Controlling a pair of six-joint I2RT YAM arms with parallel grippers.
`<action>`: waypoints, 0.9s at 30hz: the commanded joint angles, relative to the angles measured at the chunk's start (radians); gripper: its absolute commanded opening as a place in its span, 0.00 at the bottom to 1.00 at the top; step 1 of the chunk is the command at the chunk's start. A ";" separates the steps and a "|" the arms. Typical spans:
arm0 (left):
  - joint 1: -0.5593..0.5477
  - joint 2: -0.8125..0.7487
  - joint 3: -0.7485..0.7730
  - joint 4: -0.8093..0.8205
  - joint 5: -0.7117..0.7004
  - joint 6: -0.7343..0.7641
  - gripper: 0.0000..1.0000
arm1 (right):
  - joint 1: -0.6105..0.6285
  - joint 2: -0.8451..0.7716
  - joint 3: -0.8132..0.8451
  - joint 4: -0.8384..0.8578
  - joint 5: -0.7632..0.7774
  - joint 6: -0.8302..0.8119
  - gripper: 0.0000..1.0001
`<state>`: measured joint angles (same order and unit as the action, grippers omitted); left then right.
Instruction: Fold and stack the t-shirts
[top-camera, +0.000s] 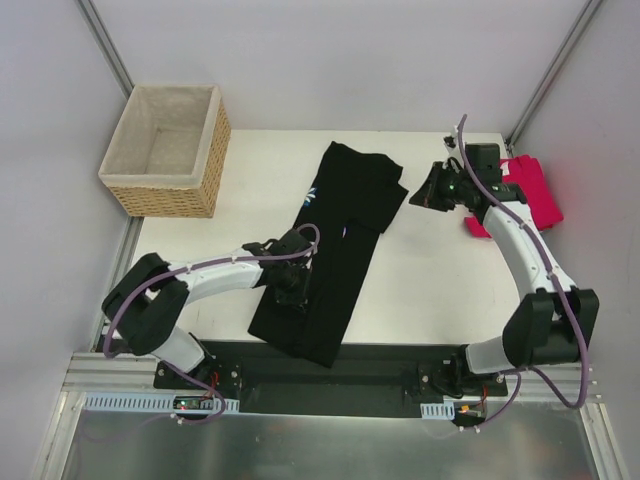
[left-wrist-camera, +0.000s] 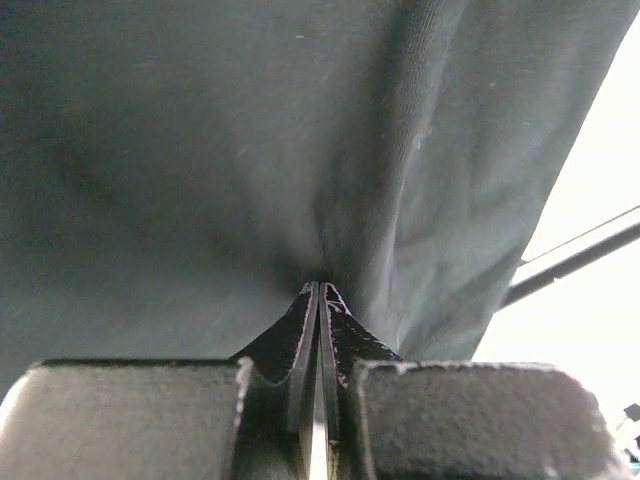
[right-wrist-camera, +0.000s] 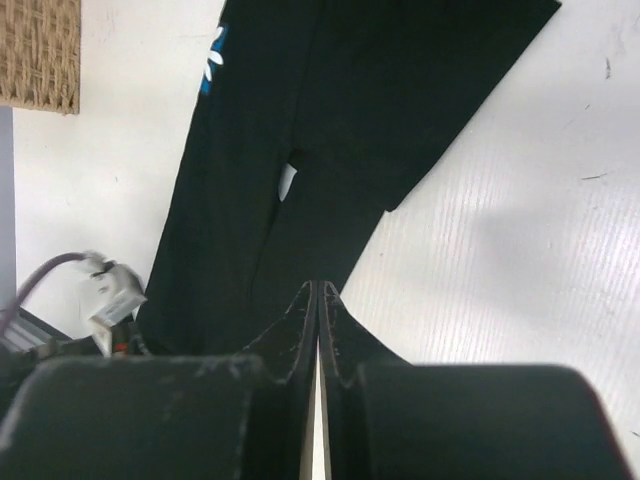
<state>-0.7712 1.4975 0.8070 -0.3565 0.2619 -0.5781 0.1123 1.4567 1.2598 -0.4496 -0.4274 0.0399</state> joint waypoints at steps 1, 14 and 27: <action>-0.045 0.098 0.026 0.086 0.019 -0.025 0.00 | 0.004 -0.105 -0.025 -0.044 0.036 -0.064 0.01; -0.076 0.394 0.291 0.091 0.094 0.015 0.00 | 0.003 -0.185 -0.014 -0.231 0.127 -0.149 0.01; -0.073 0.486 0.445 0.071 0.086 0.021 0.00 | 0.000 -0.185 -0.036 -0.259 0.127 -0.163 0.01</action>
<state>-0.8391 1.9598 1.2324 -0.2817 0.4107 -0.5877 0.1123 1.2800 1.2282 -0.6952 -0.3008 -0.1089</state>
